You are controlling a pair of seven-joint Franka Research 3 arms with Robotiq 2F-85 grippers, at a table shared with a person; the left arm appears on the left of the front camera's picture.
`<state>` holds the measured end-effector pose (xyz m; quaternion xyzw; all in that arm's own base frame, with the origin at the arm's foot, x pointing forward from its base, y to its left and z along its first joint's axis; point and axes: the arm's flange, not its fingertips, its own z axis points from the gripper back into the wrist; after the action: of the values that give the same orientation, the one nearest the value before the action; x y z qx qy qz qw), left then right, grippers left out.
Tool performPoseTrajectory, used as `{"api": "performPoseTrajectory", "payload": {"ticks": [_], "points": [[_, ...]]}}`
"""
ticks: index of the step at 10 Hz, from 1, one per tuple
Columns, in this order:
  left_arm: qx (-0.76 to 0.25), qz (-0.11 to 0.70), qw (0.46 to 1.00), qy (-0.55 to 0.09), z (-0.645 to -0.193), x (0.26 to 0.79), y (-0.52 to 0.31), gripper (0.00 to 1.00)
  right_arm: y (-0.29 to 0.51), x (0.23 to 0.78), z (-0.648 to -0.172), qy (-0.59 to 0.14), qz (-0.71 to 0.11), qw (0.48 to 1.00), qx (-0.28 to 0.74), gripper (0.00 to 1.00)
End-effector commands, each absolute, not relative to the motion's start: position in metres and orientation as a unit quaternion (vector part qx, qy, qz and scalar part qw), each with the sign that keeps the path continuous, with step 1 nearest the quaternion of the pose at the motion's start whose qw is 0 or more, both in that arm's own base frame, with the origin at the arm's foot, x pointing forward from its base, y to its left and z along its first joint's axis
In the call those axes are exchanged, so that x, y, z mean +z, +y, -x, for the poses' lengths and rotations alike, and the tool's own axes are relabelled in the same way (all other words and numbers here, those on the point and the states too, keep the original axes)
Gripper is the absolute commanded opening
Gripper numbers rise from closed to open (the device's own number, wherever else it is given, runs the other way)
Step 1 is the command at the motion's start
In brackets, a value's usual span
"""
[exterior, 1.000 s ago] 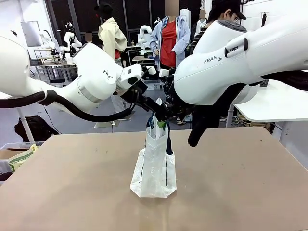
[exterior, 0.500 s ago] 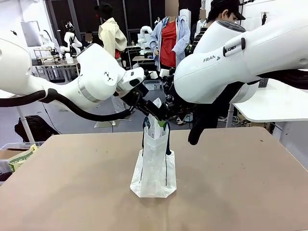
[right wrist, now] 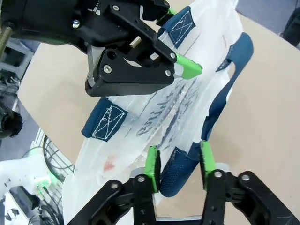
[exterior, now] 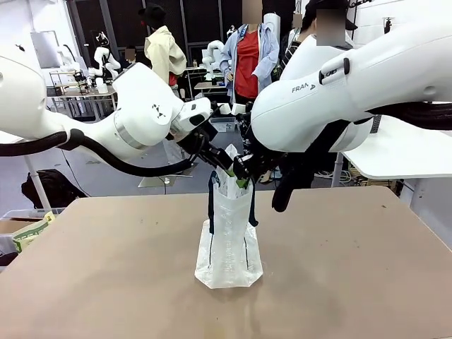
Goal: Transfer purchased items from the store into the shopping bag.
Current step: Open the Reusable shopping bag in the center of the table.
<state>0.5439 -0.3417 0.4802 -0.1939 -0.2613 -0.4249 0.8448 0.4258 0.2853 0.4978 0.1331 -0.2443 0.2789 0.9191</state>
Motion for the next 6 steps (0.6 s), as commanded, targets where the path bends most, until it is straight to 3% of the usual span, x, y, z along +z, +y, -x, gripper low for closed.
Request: {"api": "performPoseTrajectory", "payload": {"ticks": [1, 6], "points": [[-0.420, 0.192, 0.849, -0.257, -0.544, 0.481, -0.339, 0.00, 0.284, 0.498, -0.434, -0.234, -0.147, 0.920, 0.279, 0.00], [-0.413, 0.151, 0.859, -0.262, -0.534, 0.488, -0.300, 0.00, 0.267, 0.498, -0.432, -0.243, -0.120, 0.934, 0.232, 0.00]]}}
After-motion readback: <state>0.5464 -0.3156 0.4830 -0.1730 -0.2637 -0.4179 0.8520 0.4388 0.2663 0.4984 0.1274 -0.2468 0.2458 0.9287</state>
